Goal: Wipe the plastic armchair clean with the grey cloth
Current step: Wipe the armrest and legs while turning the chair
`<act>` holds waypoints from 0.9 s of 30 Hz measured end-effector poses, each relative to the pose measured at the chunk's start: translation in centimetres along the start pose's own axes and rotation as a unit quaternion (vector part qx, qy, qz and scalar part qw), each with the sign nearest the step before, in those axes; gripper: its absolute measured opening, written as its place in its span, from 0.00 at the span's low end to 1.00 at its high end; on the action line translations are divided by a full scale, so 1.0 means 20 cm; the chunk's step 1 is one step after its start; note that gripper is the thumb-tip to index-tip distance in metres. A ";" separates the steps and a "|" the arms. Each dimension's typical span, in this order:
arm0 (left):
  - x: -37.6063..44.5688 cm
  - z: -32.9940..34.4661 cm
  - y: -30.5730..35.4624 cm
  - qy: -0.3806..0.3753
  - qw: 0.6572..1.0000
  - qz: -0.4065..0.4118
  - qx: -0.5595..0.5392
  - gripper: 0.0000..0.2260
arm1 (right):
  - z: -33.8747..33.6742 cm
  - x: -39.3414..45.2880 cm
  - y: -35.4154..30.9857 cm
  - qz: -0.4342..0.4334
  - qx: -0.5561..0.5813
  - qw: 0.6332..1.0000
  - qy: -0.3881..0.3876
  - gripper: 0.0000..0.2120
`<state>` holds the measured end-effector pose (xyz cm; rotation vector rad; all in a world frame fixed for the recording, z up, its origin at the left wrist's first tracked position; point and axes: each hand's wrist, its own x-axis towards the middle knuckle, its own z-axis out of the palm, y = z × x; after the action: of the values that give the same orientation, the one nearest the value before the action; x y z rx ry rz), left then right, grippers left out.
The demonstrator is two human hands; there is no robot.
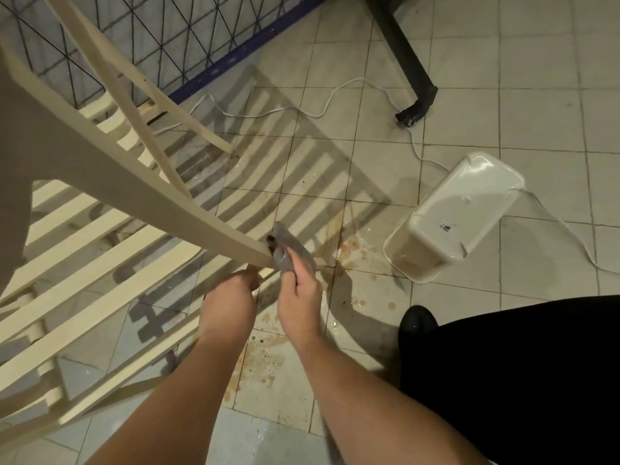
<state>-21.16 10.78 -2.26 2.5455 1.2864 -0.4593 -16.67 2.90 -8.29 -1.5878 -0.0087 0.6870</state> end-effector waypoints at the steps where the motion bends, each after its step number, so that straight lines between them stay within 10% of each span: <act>1: 0.00 0.00 0.00 0.000 1.000 -0.007 0.000 0.16 | -0.02 0.07 0.04 0.033 -0.029 0.999 -0.028 0.22; 4: 0.00 0.00 0.00 -0.012 1.000 -0.008 0.001 0.19 | -0.15 0.23 0.12 0.167 -0.091 0.980 -0.051 0.21; 9: 0.00 0.01 -0.01 -0.001 1.000 -0.005 0.015 0.21 | -0.27 0.28 0.15 0.175 -0.003 0.966 0.192 0.21; 13: 0.00 0.02 -0.01 0.009 1.000 -0.006 0.015 0.20 | -0.13 0.21 0.19 0.073 -0.050 0.996 -0.012 0.23; 16: -0.01 0.01 -0.01 0.003 1.000 -0.006 0.012 0.23 | -0.16 0.31 0.35 0.156 -0.091 0.983 -0.039 0.20; 22: 0.01 0.03 -0.03 -0.007 1.000 0.006 0.020 0.24 | -0.37 0.52 0.34 0.222 0.015 0.944 0.242 0.20; 27: 0.02 0.04 -0.03 -0.006 1.000 -0.001 0.012 0.22 | -0.23 0.55 0.30 0.279 0.064 0.957 0.049 0.23</act>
<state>-21.67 11.14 -3.11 2.5571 1.2868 -0.4932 -8.07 2.20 -18.39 -1.5012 0.5661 1.0195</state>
